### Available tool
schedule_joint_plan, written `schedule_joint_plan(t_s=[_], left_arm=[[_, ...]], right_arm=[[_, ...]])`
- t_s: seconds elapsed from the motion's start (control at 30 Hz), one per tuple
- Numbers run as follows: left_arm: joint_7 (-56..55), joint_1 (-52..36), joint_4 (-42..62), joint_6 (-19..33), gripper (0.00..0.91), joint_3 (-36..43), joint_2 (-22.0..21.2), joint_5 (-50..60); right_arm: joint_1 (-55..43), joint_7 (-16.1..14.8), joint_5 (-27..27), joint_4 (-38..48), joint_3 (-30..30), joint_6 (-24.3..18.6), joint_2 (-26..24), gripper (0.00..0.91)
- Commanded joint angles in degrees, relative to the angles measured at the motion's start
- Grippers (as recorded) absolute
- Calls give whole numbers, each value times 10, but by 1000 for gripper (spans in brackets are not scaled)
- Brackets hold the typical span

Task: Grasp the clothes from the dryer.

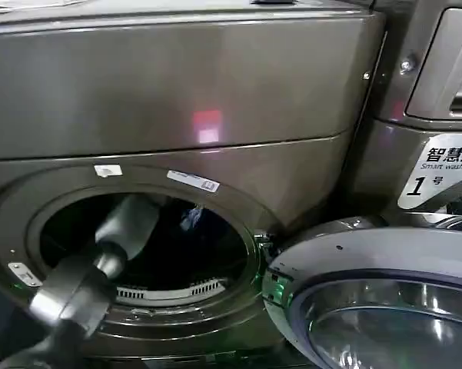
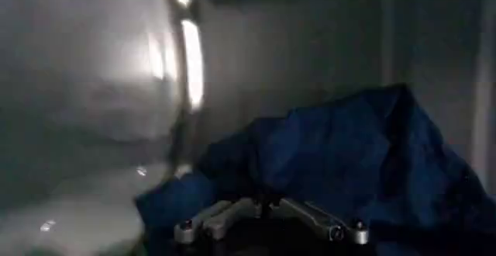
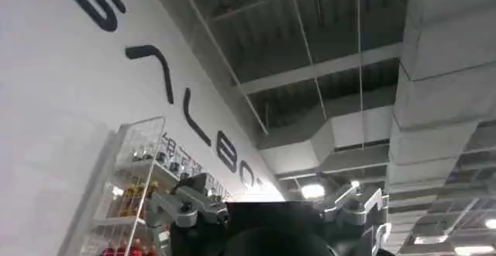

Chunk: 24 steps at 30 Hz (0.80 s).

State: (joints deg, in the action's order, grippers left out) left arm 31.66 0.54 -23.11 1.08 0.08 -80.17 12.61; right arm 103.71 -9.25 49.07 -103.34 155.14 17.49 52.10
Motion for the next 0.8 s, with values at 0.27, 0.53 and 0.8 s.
schedule_joint_plan(t_s=[0.27, 0.53, 0.8], left_arm=[[-368, 212, -304, 89, 0, -211, -40, -100], [-458, 308, -398, 113, 0, -245, -74, -40], [-461, 311, -401, 98, 0, -251, -91, -14]], right_arm=[[-1, 1, -31, -11, -6, -25, 3, 907], [-1, 2, -28, -14, -7, -29, 6, 907], [1, 4, -21, -15, -6, -30, 5, 907]])
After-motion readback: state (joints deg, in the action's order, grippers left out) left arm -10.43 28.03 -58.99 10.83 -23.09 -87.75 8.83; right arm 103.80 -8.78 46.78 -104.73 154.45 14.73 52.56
